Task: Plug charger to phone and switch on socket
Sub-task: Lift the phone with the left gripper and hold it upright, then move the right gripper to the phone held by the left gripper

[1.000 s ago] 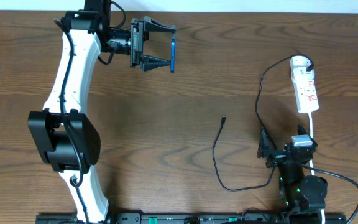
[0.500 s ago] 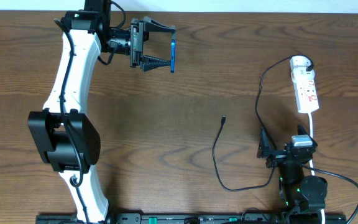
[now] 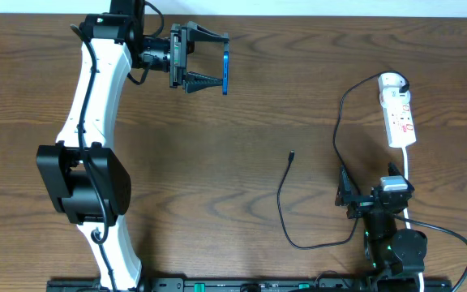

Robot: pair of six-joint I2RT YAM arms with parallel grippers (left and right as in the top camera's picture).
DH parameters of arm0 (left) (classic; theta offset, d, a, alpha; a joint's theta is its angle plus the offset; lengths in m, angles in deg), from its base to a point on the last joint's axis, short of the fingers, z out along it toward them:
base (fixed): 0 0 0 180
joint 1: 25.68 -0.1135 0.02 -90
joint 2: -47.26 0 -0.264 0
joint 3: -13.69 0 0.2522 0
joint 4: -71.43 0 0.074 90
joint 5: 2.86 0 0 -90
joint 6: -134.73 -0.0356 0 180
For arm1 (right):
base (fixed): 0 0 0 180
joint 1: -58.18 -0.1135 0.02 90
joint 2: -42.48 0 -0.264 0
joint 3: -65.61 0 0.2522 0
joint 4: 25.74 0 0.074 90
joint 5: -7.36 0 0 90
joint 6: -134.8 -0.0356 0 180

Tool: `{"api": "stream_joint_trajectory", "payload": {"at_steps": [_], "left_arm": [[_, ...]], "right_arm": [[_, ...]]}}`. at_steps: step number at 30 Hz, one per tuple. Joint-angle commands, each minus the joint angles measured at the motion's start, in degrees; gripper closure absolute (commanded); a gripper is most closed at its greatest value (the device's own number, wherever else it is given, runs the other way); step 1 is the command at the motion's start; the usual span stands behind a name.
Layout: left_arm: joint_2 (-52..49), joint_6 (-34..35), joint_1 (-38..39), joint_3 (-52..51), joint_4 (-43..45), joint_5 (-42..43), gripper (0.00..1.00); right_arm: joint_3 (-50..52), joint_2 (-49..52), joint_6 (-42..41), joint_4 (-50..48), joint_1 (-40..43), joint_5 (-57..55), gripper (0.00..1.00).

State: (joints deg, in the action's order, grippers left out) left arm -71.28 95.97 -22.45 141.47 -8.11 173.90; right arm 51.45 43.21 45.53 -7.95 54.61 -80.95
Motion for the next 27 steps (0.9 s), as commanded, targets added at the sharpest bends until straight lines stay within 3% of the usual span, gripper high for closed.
{"api": "stream_joint_trajectory", "payload": {"at_steps": [1,6,11,16,18,21,27], "left_arm": [[1.8,0.5,0.0,0.8,-0.2,3.4,0.32],[1.8,0.5,-0.1,0.8,-0.2,3.4,0.32],[1.8,0.5,0.0,0.8,-0.2,3.4,0.32],[1.8,0.5,0.0,0.8,-0.2,3.4,0.32],[1.8,0.5,-0.1,0.8,-0.2,3.4,0.32],[1.8,0.5,0.0,0.8,-0.2,3.4,0.32],[1.8,0.5,-0.1,0.8,-0.2,3.4,0.32]], "right_arm": [[0.1,0.0,0.5,-1.0,-0.1,0.1,0.01],[0.1,0.0,-15.2,-8.7,-0.2,16.5,0.01],[0.1,0.0,-33.2,-21.1,-0.2,25.1,0.01],[-0.6,0.0,-32.4,-46.7,-0.1,22.9,0.01],[-3.1,0.0,-31.2,-49.5,-0.1,20.0,0.01],[-11.9,1.0,-23.7,-42.9,-0.1,20.7,0.01],[-41.0,13.8,-2.4,0.4,-0.1,23.3,0.01]]}}
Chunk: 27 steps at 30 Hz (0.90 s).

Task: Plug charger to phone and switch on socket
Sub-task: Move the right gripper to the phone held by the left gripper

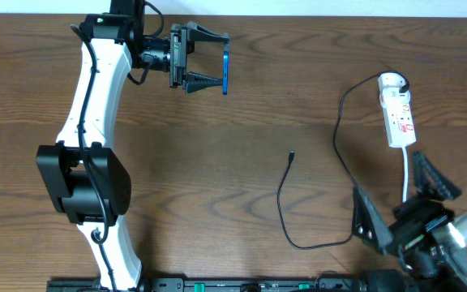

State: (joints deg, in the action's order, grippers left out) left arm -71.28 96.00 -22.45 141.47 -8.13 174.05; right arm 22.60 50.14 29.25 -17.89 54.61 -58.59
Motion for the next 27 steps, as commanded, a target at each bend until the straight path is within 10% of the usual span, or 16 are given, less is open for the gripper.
{"api": "stream_joint_trajectory", "payload": {"at_steps": [1,6,10,18,27], "left_arm": [[1.8,0.5,-0.1,0.8,-0.2,3.2,0.32],[1.8,0.5,-0.1,0.8,-0.2,3.2,0.32],[1.8,0.5,-0.1,0.8,-0.2,3.2,0.32],[1.8,0.5,0.0,0.8,-0.2,3.2,0.32],[1.8,0.5,0.0,0.8,-0.2,3.2,0.32]], "right_arm": [[-17.2,10.3,16.0,17.4,-0.1,0.9,0.01],[-37.6,26.3,16.4,37.8,-0.2,14.9,0.01],[-41.2,32.7,6.1,28.7,-0.2,32.4,0.01],[-43.8,44.3,-13.3,22.9,-1.2,30.5,0.01],[-59.8,60.6,-4.1,45.5,-17.6,2.8,0.01]]}}
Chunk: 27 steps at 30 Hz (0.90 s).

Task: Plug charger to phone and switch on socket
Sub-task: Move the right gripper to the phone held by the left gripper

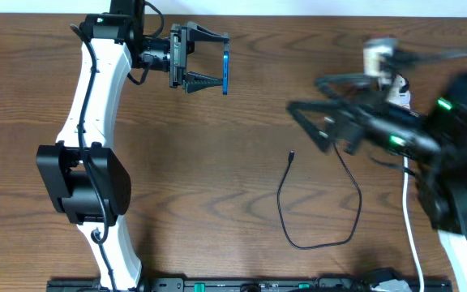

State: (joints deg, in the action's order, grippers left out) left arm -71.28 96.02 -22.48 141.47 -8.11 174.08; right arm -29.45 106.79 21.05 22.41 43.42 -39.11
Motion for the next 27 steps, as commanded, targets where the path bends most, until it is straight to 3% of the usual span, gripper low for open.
{"api": "stream_joint_trajectory", "payload": {"at_steps": [1,6,10,19,27], "left_arm": [[1.8,0.5,0.0,0.8,-0.2,3.2,0.32],[1.8,0.5,0.0,0.8,-0.2,3.2,0.32],[1.8,0.5,0.0,0.8,-0.2,3.2,0.32],[1.8,0.5,0.0,0.8,-0.1,-0.1,0.32],[1.8,0.5,0.0,0.8,0.5,-2.2,0.32]], "right_arm": [[-10.6,6.0,5.1,8.1,-8.8,-21.3,0.01],[-27.9,17.8,5.2,24.0,-18.0,-43.3,0.05],[-41.2,27.2,0.4,34.3,-23.9,-59.8,0.01],[-42.6,35.2,-1.6,29.5,-32.0,-61.4,0.01],[-42.4,37.7,-9.6,29.4,-33.7,-65.1,0.01]]}}
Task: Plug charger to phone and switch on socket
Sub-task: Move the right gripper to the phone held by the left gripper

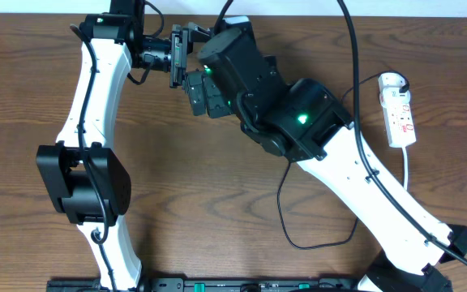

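Only the overhead view is given. My left gripper (194, 57) is at the far middle of the table; its black body shows, but its fingertips are covered. The phone is hidden under my right arm (298, 118), which reaches from the near right corner diagonally across to the left gripper. The right gripper (203, 96) is a dark mass right against the left gripper's lower finger; how its jaws stand cannot be made out. The black charger cable (282, 207) loops on the wood, its plug tip hidden by the arm. The white power strip (399, 113) lies at the right.
A charger head (390, 80) sits in the far end of the power strip, and a white cord (407, 174) runs from the strip toward the near edge. A thick black cable (355, 49) from the right arm crosses the far right of the view.
My right arm was a blur over the right half of the table, its open fingers near the middle. Now it stretches to the left gripper and covers the blue phone. The left arm has not moved.
The left gripper held the blue phone edge-on at the far middle throughout. My right arm was first folded at the near right corner, then turned there, then was raised over the right side. Now it reaches the left gripper, hiding the phone.
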Robot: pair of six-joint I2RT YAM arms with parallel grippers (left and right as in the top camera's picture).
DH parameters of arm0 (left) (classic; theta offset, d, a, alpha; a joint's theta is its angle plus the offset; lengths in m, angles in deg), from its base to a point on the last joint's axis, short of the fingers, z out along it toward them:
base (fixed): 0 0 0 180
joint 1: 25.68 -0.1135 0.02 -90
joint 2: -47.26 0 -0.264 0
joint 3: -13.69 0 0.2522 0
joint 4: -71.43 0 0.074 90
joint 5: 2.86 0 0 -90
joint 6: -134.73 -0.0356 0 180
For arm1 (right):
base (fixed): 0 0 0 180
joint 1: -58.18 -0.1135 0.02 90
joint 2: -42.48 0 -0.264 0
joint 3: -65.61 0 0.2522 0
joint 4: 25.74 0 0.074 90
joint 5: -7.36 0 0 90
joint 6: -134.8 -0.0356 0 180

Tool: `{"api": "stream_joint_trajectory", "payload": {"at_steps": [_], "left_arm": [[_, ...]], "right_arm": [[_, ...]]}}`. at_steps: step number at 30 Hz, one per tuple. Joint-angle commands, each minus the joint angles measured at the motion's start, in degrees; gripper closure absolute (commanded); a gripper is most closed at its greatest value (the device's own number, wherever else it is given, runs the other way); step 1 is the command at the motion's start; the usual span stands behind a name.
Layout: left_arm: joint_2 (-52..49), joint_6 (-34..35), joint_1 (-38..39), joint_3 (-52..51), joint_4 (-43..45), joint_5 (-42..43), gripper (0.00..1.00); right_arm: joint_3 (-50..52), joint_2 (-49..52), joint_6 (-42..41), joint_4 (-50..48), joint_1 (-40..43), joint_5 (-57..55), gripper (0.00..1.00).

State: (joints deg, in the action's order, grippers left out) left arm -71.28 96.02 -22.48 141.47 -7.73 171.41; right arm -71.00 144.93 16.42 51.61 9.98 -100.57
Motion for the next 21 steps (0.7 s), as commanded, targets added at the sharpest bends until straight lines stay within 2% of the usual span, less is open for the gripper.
{"api": "stream_joint_trajectory", "payload": {"at_steps": [1,3,7,21], "left_arm": [[1.8,0.5,0.0,0.8,0.1,0.5,0.32],[1.8,0.8,0.0,0.8,0.1,0.5,0.32],[1.8,3.1,0.0,0.8,0.1,0.6,0.32],[1.8,3.2,0.0,0.8,0.2,0.5,0.32]], "right_arm": [[-0.8,-0.4,-5.6,0.3,-0.2,-3.6,0.01],[-0.8,-0.4,-6.3,0.2,-0.2,-4.0,0.04],[-0.7,-0.4,-8.3,0.3,-0.2,-8.3,0.17],[-0.7,3.3,-10.8,0.2,-0.2,-6.6,0.18]]}}
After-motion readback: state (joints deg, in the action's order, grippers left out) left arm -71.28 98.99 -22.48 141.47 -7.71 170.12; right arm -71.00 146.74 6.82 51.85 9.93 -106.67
